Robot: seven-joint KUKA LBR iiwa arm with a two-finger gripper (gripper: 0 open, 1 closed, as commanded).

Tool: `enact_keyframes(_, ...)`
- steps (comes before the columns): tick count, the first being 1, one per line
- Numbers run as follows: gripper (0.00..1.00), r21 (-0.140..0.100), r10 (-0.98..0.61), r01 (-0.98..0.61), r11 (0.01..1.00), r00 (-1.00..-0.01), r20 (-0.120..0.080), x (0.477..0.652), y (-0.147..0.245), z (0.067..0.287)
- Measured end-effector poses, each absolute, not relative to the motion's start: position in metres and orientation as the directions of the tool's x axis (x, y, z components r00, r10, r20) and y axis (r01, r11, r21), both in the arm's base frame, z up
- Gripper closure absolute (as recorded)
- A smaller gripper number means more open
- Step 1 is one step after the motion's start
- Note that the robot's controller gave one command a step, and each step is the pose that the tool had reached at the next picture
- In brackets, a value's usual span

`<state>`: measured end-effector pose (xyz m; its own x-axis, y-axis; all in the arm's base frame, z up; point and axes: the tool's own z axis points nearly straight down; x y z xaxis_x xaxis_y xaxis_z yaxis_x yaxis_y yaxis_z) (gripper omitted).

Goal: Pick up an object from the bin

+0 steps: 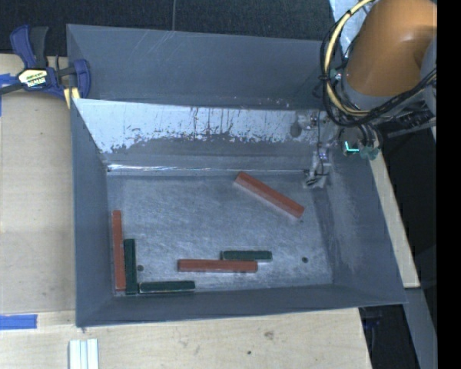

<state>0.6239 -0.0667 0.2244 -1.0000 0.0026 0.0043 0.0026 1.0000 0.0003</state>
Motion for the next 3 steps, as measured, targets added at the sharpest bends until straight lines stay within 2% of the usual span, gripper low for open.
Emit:
enact_keyframes(1, 0.00, 0.000, 0.050, 0.050, 0.999, -0.999, 0.004, 0.614, -0.069, 0.066)
enact_keyframes(2, 0.00, -0.001, -0.002, -0.002, 1.000, -1.000, -0.001, 0.600, -0.074, 0.102)
enact_keyframes(3, 0.00, 0.001, 0.072, 0.072, 0.997, -0.997, 0.003, 0.590, -0.067, 0.100)
